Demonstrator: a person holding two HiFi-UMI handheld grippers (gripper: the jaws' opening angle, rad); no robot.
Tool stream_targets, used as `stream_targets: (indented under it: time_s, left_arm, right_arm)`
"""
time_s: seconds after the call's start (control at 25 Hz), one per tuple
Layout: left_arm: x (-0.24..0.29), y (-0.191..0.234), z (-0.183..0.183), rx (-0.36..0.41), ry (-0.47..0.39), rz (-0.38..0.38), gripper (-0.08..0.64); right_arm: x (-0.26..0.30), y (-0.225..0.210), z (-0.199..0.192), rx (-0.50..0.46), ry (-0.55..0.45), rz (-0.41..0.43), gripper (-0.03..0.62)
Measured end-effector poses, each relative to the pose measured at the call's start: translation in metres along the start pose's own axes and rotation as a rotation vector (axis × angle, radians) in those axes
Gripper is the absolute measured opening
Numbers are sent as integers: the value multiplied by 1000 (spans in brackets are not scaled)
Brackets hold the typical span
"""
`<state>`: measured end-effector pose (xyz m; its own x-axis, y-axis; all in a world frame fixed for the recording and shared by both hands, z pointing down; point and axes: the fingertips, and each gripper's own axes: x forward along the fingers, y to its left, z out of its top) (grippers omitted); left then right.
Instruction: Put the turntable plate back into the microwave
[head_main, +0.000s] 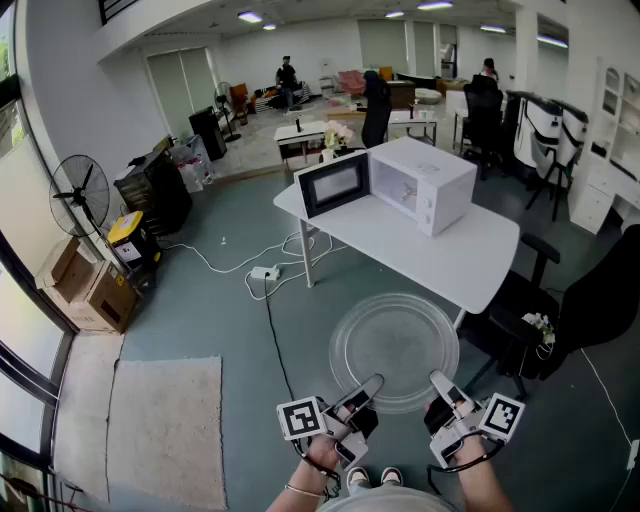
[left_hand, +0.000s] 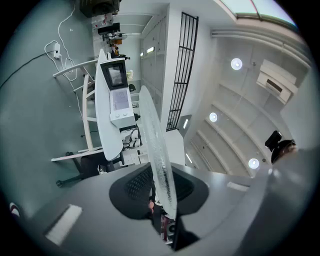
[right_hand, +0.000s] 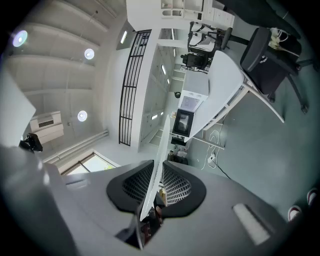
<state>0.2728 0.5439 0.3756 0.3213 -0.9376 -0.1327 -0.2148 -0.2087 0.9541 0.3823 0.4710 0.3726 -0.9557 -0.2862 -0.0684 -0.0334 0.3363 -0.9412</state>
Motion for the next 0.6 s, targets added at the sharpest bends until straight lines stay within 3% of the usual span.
stream_targets:
  time_s: [0.6]
  left_arm:
    - [-18, 5, 25, -22, 5, -18, 49]
  right_arm:
    - [27, 4, -18, -8, 18, -13, 63]
